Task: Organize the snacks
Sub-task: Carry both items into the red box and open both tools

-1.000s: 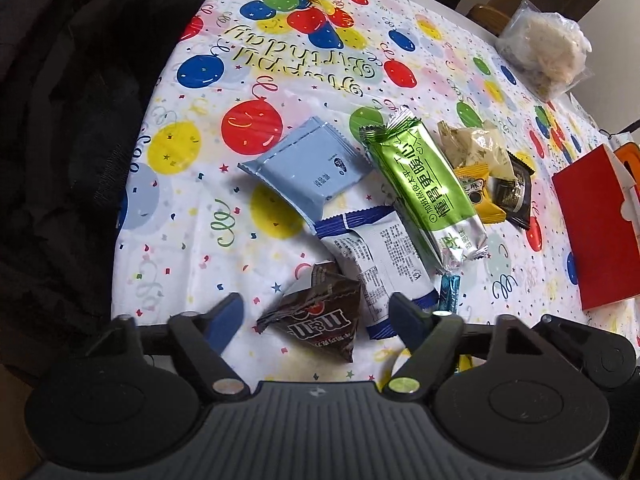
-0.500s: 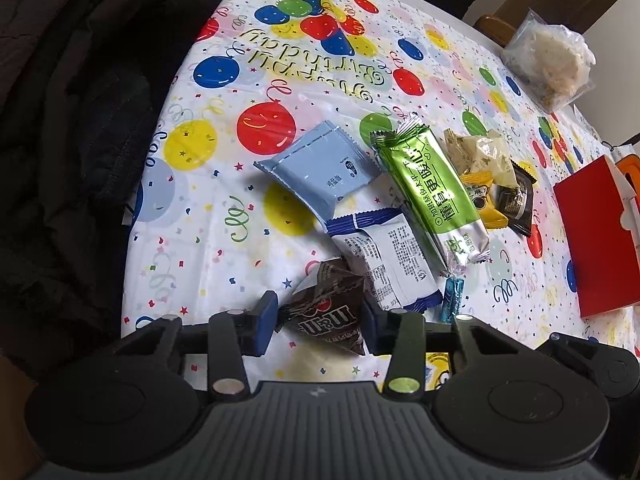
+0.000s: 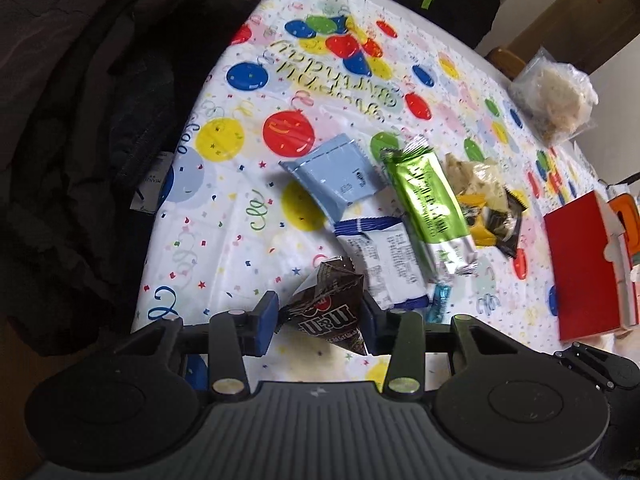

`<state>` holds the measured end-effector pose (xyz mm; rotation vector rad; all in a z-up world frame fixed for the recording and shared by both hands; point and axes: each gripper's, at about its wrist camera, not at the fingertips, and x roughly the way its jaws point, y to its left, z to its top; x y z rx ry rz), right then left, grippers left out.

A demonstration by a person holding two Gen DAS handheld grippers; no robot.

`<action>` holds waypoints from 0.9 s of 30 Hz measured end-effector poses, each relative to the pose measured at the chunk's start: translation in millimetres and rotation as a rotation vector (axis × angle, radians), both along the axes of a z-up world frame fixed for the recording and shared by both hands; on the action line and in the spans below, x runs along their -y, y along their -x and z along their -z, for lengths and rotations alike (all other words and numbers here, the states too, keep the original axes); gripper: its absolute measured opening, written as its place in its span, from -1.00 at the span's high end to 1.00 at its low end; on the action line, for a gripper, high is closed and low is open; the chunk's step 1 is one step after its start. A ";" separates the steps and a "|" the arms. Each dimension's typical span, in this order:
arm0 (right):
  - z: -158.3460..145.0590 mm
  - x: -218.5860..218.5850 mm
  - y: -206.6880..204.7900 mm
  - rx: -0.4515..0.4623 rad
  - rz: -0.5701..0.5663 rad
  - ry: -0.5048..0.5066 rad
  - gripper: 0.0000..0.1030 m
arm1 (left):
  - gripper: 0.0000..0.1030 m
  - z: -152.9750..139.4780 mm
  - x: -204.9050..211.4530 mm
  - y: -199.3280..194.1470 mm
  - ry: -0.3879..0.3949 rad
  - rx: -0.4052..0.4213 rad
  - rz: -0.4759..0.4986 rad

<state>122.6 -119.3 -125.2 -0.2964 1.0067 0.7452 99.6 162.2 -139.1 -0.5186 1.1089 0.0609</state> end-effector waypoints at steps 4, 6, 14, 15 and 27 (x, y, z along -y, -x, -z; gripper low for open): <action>-13.5 13.4 -1.0 0.019 0.033 -0.029 0.00 | 0.20 -19.0 8.1 6.4 -0.008 0.033 -0.007; -22.0 21.1 -1.7 0.031 0.049 -0.050 0.00 | 0.20 -29.5 12.9 8.5 -0.003 0.055 -0.013; -58.4 58.7 -9.9 0.088 0.127 -0.104 0.00 | 0.20 -75.0 49.6 7.4 -0.049 0.128 0.031; -62.3 64.3 -10.5 0.096 0.137 -0.111 0.00 | 0.19 -80.0 55.6 6.3 -0.051 0.138 0.040; -96.5 145.2 -37.0 0.158 0.267 -0.151 0.00 | 0.19 -122.5 151.1 -28.4 -0.123 0.207 0.185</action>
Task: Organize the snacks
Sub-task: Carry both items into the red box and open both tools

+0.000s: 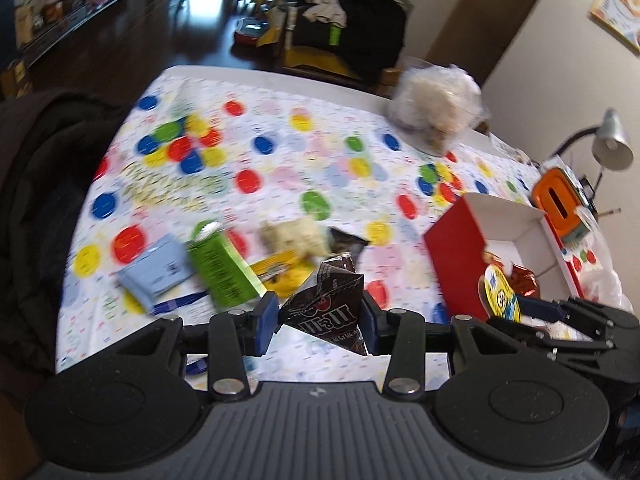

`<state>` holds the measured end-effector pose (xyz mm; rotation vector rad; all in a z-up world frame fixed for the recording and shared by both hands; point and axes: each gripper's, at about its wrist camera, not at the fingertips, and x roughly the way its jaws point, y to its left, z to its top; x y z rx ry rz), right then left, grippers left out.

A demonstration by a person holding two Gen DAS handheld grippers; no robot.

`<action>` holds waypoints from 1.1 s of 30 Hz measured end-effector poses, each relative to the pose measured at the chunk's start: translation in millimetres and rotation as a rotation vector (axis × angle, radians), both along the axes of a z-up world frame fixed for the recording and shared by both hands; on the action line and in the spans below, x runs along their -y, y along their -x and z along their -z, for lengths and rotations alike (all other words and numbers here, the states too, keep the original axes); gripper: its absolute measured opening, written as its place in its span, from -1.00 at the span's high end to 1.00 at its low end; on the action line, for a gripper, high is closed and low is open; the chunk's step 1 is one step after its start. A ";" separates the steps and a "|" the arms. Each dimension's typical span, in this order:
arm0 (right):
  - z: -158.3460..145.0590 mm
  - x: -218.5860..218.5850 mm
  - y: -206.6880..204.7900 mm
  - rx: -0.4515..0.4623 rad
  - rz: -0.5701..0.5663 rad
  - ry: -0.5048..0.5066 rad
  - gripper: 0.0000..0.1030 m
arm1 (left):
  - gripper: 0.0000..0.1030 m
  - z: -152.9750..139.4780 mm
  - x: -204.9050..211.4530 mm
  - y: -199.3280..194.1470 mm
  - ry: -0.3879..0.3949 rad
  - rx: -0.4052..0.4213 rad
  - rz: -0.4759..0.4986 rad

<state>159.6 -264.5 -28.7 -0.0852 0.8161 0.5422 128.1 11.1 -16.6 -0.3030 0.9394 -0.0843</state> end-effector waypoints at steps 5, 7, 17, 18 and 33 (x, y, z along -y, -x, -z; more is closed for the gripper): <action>-5.5 39.3 -16.9 0.009 0.056 -0.008 -0.01 | 0.19 -12.3 53.1 -22.3 -0.048 0.031 0.070; -6.2 55.1 -23.4 0.011 0.075 -0.011 -0.01 | 0.19 -15.5 74.1 -33.2 -0.056 0.035 0.100; -1.1 126.3 -62.0 -0.006 0.165 -0.001 -0.01 | 0.19 -15.4 170.6 -86.2 -0.105 0.028 0.230; 0.3 132.9 -66.2 -0.010 0.174 0.000 -0.01 | 0.19 -14.3 178.2 -90.9 -0.108 0.023 0.238; 31.0 205.4 -137.4 -0.093 0.275 0.020 -0.01 | 0.19 19.2 265.9 -149.8 -0.123 -0.111 0.331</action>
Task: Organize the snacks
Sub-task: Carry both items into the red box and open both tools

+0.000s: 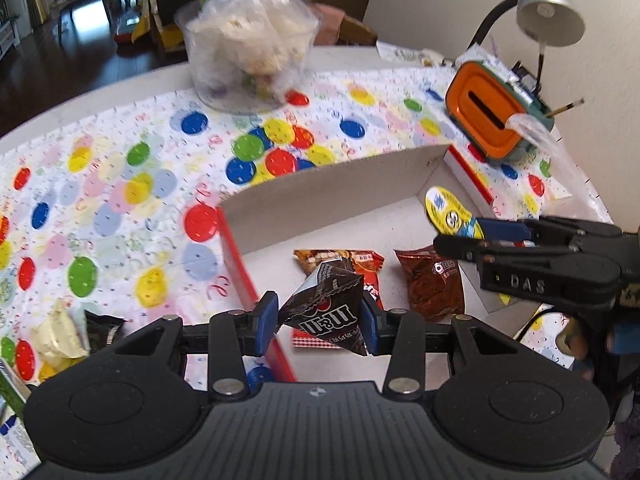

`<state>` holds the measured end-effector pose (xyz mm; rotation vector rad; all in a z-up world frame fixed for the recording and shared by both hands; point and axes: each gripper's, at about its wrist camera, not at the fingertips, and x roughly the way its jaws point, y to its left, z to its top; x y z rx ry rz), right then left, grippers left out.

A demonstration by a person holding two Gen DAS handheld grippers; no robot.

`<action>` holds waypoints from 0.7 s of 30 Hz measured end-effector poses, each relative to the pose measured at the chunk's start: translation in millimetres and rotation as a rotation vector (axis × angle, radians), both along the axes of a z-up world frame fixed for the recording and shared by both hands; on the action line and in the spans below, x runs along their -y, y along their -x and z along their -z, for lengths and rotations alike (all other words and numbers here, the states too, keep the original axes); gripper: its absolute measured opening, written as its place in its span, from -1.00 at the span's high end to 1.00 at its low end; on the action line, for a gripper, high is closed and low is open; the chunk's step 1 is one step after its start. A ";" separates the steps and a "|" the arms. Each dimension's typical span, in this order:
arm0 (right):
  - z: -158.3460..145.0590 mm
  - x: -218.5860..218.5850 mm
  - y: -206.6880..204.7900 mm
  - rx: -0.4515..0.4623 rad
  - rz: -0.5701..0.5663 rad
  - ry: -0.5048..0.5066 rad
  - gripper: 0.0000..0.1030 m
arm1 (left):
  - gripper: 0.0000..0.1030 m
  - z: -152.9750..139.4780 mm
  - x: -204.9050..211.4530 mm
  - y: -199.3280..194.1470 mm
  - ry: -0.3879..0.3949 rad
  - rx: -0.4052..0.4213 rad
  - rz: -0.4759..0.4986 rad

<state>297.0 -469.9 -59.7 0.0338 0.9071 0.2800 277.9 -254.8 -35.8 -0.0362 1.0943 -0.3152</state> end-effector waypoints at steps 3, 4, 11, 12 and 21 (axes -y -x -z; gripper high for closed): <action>12.2 8.5 -17.1 -0.041 0.024 0.008 -0.01 | 0.19 10.6 12.5 -10.1 -0.019 -0.028 0.011; 15.9 10.1 -22.4 -0.052 0.025 0.012 -0.01 | 0.19 14.1 16.7 -12.9 -0.027 -0.036 0.016; 31.0 7.1 -50.3 -0.098 -0.005 0.057 -0.01 | 0.19 38.2 43.1 -27.1 -0.098 -0.071 0.072; 33.6 6.2 -54.4 -0.108 -0.007 0.064 -0.01 | 0.19 41.7 45.7 -29.3 -0.107 -0.078 0.076; 53.5 -5.5 -67.1 -0.168 -0.056 0.141 0.00 | 0.18 65.5 59.3 -50.3 -0.168 -0.162 0.091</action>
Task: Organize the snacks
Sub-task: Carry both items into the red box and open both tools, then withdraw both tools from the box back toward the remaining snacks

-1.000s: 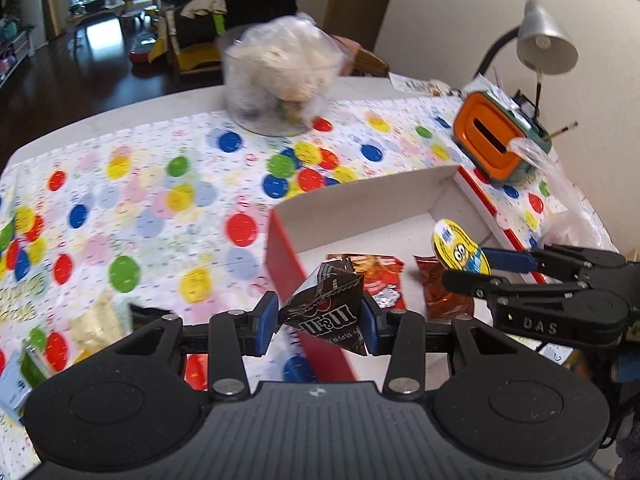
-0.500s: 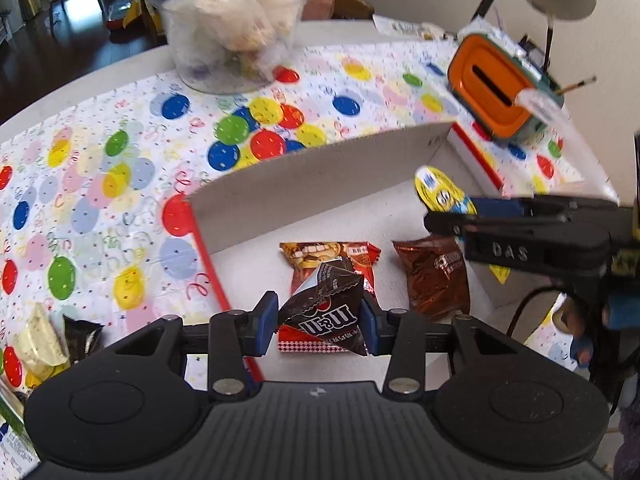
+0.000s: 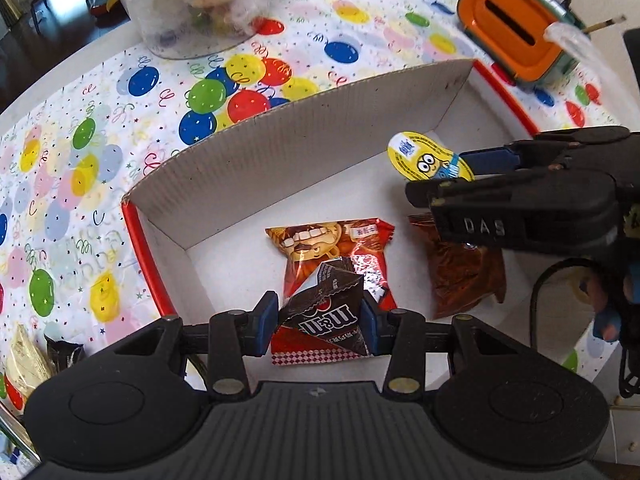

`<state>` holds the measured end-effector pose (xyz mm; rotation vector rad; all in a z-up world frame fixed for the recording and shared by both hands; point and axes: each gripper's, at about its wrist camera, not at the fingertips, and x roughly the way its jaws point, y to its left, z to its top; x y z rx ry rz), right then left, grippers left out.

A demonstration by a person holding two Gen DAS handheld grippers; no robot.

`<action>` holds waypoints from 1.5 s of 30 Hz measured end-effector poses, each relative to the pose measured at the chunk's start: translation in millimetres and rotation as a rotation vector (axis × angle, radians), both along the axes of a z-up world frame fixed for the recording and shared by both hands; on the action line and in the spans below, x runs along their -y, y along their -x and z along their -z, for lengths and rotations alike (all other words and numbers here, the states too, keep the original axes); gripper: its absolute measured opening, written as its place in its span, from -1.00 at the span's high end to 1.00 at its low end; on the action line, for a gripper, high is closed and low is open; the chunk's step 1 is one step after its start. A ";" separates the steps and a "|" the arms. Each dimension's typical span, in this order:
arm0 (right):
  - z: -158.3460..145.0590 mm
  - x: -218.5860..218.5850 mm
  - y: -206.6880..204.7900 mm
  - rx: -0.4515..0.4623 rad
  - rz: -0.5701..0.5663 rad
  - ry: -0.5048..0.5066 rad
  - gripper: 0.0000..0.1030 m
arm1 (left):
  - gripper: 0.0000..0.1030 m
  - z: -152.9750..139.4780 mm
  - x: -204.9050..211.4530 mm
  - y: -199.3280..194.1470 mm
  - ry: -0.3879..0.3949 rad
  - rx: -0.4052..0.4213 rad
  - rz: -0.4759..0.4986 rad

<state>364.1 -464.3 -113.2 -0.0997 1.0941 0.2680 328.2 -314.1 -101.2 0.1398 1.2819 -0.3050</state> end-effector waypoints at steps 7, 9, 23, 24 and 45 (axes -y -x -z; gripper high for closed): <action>8.2 0.0 -0.1 -0.031 -0.010 0.013 -0.01 | 0.18 7.6 2.2 -9.4 -0.026 -0.042 0.010; 9.6 1.3 0.5 -0.038 -0.011 0.009 -0.01 | 0.18 8.3 3.0 -9.7 -0.033 -0.044 0.014; -18.4 6.1 24.7 0.038 -0.050 -0.057 -0.03 | -0.07 -16.0 -11.9 6.6 0.044 0.050 -0.030; -21.8 5.4 26.9 0.048 -0.054 -0.061 -0.04 | -0.08 -19.5 -13.9 8.7 0.054 0.060 -0.035; -87.6 -47.2 100.1 0.234 -0.064 -0.139 -0.48 | -0.21 -83.4 -87.4 79.6 0.133 0.301 -0.030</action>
